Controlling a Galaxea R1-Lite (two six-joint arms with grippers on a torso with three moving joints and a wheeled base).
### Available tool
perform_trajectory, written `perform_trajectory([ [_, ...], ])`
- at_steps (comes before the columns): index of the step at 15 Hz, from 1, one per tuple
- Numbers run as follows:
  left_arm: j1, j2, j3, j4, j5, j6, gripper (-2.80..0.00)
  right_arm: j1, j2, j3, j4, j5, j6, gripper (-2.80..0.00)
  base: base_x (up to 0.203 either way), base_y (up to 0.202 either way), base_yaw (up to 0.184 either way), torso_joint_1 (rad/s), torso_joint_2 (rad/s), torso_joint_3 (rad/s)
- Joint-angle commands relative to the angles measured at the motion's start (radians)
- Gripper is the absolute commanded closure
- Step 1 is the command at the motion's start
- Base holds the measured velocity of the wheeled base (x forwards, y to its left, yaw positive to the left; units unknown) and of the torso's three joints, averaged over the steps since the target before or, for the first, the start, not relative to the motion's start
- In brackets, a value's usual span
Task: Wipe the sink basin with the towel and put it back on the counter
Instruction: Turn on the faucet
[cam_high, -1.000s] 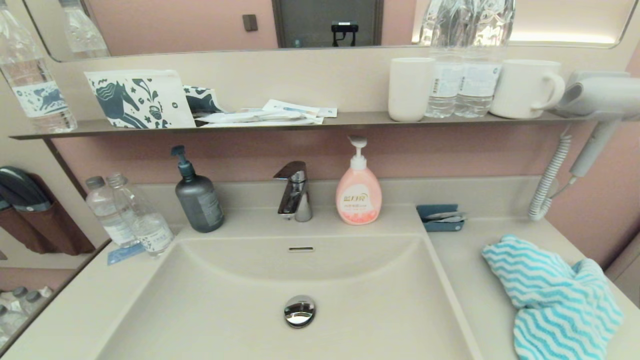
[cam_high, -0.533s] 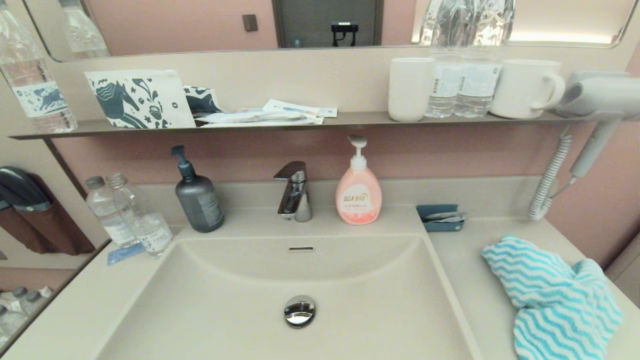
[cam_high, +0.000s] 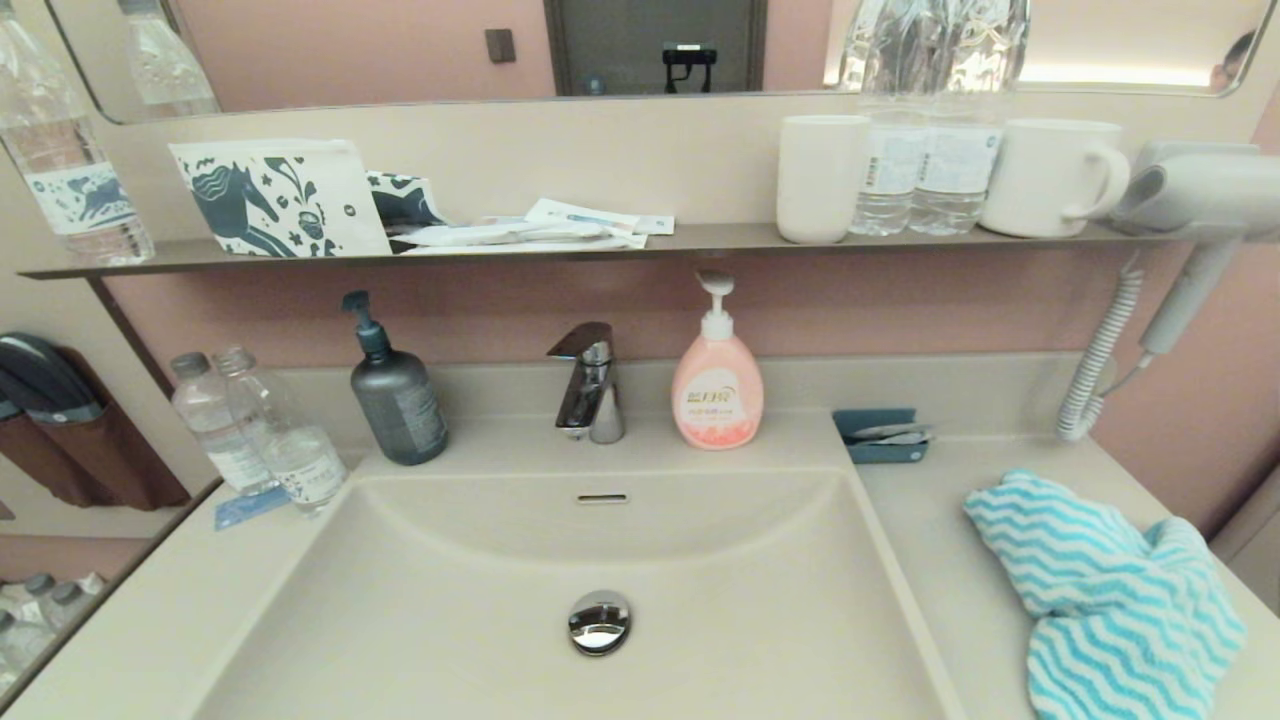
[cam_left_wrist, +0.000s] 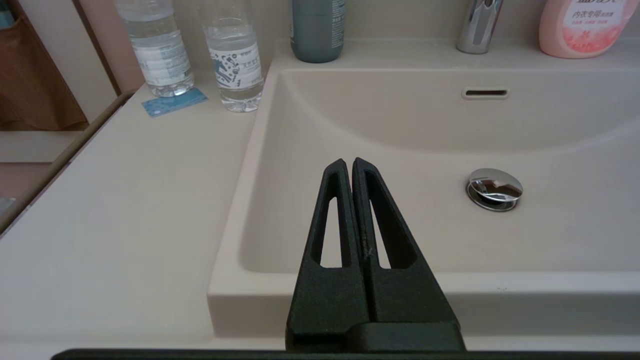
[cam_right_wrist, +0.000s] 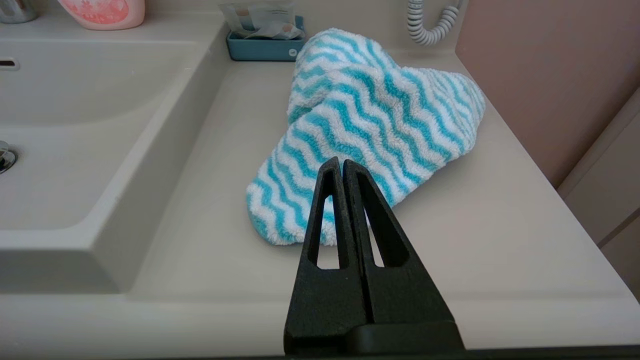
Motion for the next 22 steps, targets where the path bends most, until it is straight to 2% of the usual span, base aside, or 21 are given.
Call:
perform_trajectory([
  [1,0.000,0.001,0.000,0.000,0.001,0.001,0.00,0.000,0.001,0.000,0.000,0.000,0.000,0.00,0.000,0.000,0.000,0.000,0.00,0.000],
  [7,0.000,0.001,0.001,-0.007,-0.001,0.001,0.00,0.000,0.001,0.000,0.000,0.000,0.000,0.00,0.000,0.000,0.000,0.000,0.00,0.000],
  [8,0.000,0.001,-0.015,-0.007,-0.001,0.001,0.00,0.000,0.001,0.000,0.000,0.000,0.000,0.00,0.000,0.000,0.000,0.000,0.00,0.000],
  [10,-0.005,0.035,-0.119,0.011,-0.002,-0.001,0.00,0.000,0.001,0.000,0.000,0.000,0.000,0.00,0.000,0.000,0.000,0.000,0.00,0.000],
  [15,-0.006,0.328,-0.347,0.024,-0.061,0.007,0.00,0.000,0.001,0.000,0.000,0.000,0.000,0.00,0.000,0.000,0.000,0.000,0.00,0.000],
  [19,-0.007,0.600,-0.459,0.018,-0.129,0.049,0.00,0.000,0.001,0.000,0.000,0.000,0.000,0.00,0.000,0.000,0.000,0.000,0.00,0.000],
  [22,-0.048,0.770,-0.524,0.003,-0.175,0.059,0.00,0.000,0.001,0.000,0.000,0.000,0.000,0.00,0.000,0.000,0.000,0.000,0.00,0.000],
])
